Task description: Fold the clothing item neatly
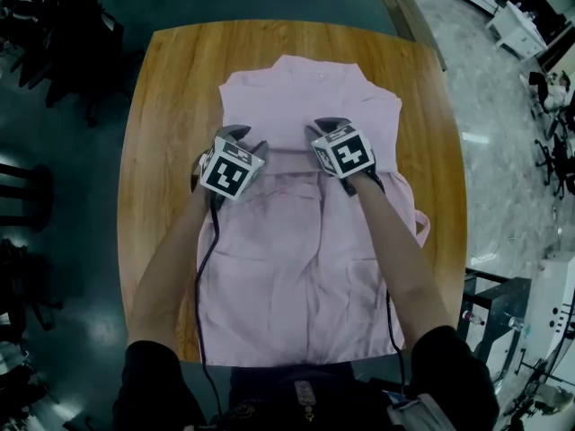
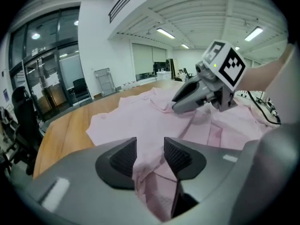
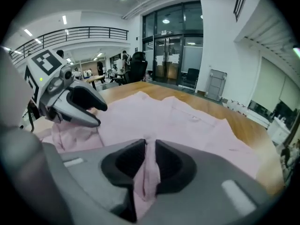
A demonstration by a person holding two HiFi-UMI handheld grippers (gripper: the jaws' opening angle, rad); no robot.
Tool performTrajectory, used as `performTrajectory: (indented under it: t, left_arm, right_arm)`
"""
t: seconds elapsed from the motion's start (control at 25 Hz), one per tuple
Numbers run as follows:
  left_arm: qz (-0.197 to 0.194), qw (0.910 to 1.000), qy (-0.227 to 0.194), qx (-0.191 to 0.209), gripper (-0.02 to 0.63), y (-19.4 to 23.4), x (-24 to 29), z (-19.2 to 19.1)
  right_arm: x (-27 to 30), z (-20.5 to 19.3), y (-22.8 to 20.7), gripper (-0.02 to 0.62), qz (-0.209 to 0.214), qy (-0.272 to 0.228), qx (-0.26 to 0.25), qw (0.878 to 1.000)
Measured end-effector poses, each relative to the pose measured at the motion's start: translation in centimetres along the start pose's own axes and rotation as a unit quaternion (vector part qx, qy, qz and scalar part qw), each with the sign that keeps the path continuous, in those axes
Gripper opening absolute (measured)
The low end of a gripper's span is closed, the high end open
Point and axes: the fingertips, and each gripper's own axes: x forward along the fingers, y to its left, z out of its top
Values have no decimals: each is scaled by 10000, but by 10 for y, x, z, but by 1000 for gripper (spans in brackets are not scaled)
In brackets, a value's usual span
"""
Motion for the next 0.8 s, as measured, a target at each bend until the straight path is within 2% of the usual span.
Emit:
performTrajectory:
  t: [0.08,0.24,0.36,0.6,0.8]
  left_arm:
    - [-107,9996,129,224,192,-11,7,-2]
    - [-127,9986,341,389,178,-20,17,-7]
    - [59,9986,420,325,39,-15,15,-11]
    - [119,9981,357,497,32,-15,-15,-2]
    - [-1,9948,708,737,35,-30,-17,-19]
  right_arm:
    - [-8,3,-1,38,-49,-106,108,9999]
    - [-32,15,-6,32,-140,-508,417,9977]
    - [-55,17,-16,31,-308,-835,775,9930]
    - [-97,-8,-29,31,-701,-1219,1363,9806]
    - [-99,-52,-16,32,-651,-959,1960,9737]
